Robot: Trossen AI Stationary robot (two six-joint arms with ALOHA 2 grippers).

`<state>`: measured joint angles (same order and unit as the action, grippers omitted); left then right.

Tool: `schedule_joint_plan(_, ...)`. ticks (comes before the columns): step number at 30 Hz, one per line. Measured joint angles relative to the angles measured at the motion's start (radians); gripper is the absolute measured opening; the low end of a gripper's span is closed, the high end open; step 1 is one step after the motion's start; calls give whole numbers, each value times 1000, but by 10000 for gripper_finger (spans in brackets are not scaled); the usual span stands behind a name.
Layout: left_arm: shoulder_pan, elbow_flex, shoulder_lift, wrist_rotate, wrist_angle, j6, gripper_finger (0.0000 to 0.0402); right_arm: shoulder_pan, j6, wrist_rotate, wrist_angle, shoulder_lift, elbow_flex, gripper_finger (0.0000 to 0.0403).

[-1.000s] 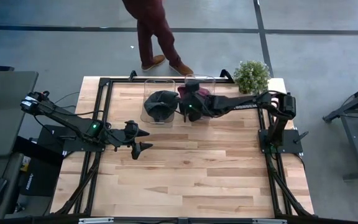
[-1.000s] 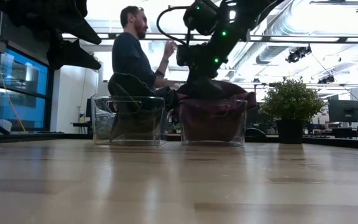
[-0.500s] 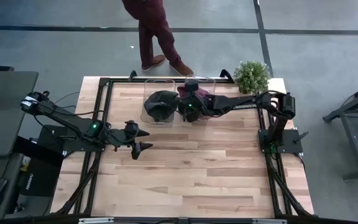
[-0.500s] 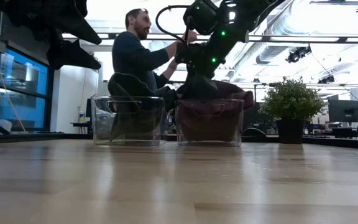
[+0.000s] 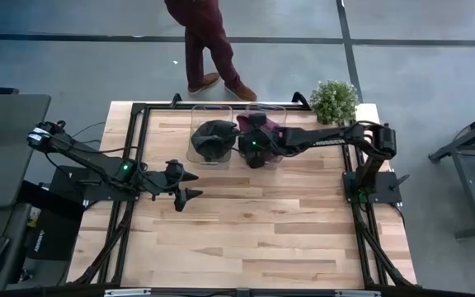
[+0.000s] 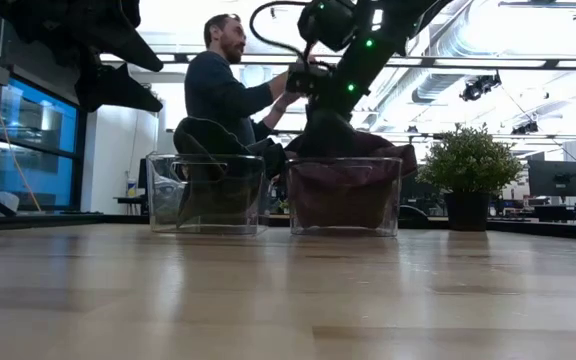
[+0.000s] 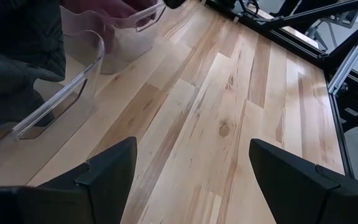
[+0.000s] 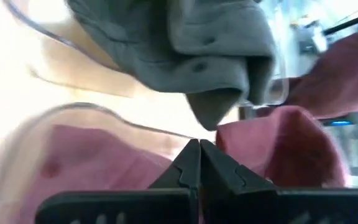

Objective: Pick & Place hat
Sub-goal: Put the red cap into the right transparent bin

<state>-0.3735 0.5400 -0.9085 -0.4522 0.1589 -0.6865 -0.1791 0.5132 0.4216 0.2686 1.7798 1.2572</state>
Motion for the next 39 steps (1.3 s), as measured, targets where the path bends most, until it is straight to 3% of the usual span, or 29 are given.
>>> schedule_joint_plan(5,0,0,0,0,0,0,302,11,-94,-57,35,-24,0,1)
schedule_joint_plan(14,0,0,0,0,0,0,302,33,-65,48,-38,-121,0,13)
schedule_joint_plan(18,0,0,0,0,0,0,302,14,-32,12,-25,-164,0,50)
schedule_joint_plan(28,0,0,0,0,0,0,302,-50,-8,-9,5,-183,0,200)
schedule_joint_plan(33,0,0,0,0,0,0,302,-70,-70,2,98,-177,31,219)
schedule_joint_plan(39,0,0,0,0,0,0,302,-62,-112,4,270,-117,180,220)
